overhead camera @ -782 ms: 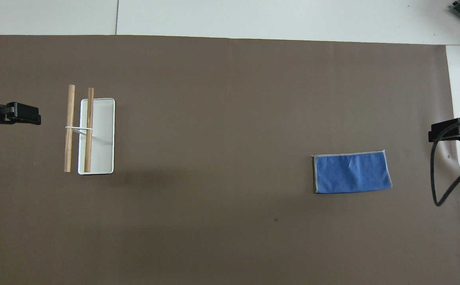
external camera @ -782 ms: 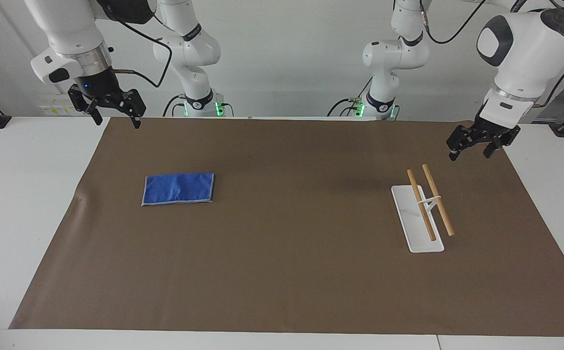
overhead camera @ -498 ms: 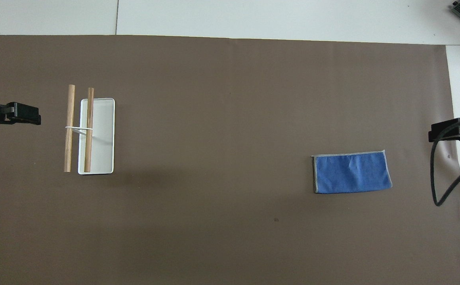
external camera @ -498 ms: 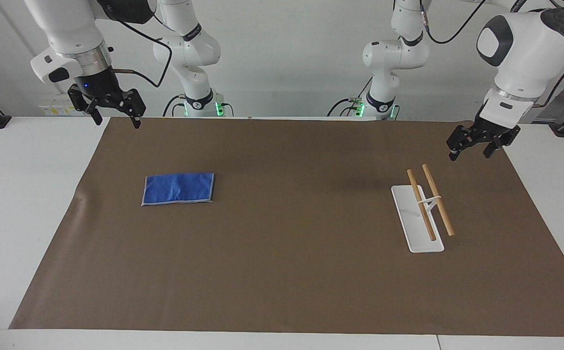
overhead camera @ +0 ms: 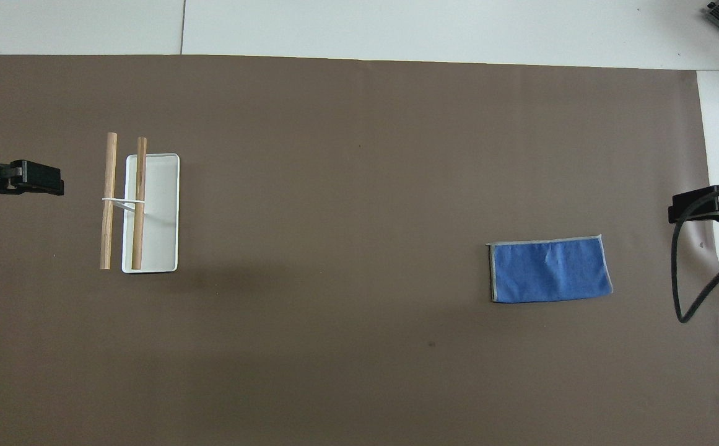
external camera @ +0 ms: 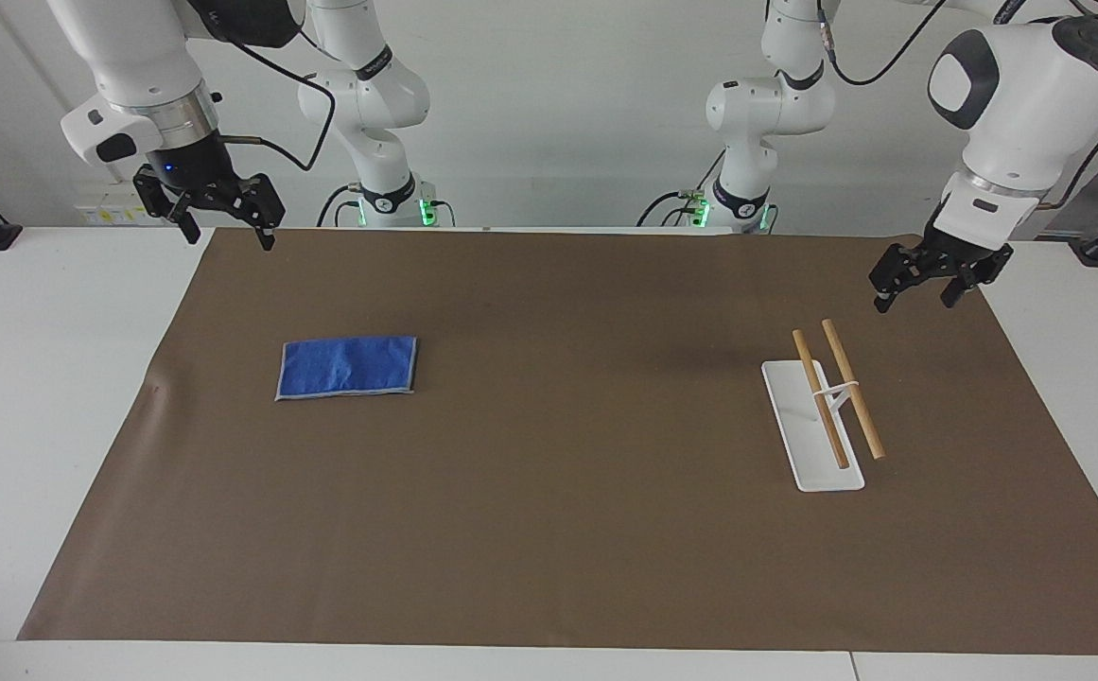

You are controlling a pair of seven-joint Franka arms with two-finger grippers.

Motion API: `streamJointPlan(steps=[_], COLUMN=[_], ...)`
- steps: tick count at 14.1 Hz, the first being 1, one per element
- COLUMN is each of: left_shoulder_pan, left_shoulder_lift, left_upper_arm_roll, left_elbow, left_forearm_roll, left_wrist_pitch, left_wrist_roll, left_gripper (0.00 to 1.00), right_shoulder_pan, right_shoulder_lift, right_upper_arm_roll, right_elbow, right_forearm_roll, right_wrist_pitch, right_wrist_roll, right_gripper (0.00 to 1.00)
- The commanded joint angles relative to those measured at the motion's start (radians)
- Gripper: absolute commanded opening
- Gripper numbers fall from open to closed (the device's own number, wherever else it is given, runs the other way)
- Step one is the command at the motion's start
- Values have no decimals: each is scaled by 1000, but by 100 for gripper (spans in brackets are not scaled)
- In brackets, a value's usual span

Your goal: Right arm passes towel to left arm to hang

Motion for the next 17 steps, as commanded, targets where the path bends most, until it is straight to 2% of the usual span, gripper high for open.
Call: streamJointPlan(steps=[1, 3, 5, 6, 8, 9, 11, 14, 17], left_shoulder_pan=[6, 6, 8, 6, 6, 8, 6, 8, 6], left_shoulder_lift=[-18, -18, -18, -18, -18, -18, -18, -18, -18], left_upper_arm_roll=[-6, -6, -6, -6, -6, -6, -6, -6, -6], left_elbow=[-7, -7, -7, -7, -7, -7, -7, -7, -7], left_forearm_roll=[19, 19, 19, 19, 19, 19, 19, 19, 19], left_wrist_pitch=[-17, -17, -17, -17, -17, -17, -17, -17, -17], left_wrist_roll=[5, 5, 5, 5, 5, 5, 5, 5, 5], left_gripper=[100, 100, 100, 100, 100, 100, 100, 100, 100], right_shoulder_pan=[-10, -10, -10, -8, 1, 2, 4, 11, 2], right_shoulder_lift=[-27, -29, -51, -70, -136, -142, -122, -108, -53], right_upper_arm_roll=[5, 5, 5, 5, 5, 5, 5, 5, 4], right_elbow=[-35, -41, -89, -143, -322, -364, -407, -522, -617], right_forearm_roll=[1, 2, 5, 23, 80, 82, 87, 88, 88], right_wrist_pitch=[9, 12, 39, 96, 278, 314, 343, 484, 616], right_wrist_roll=[-29, -30, -44, -61, -72, -73, -95, -115, -185], right_gripper=[100, 100, 100, 100, 100, 100, 100, 100, 100])
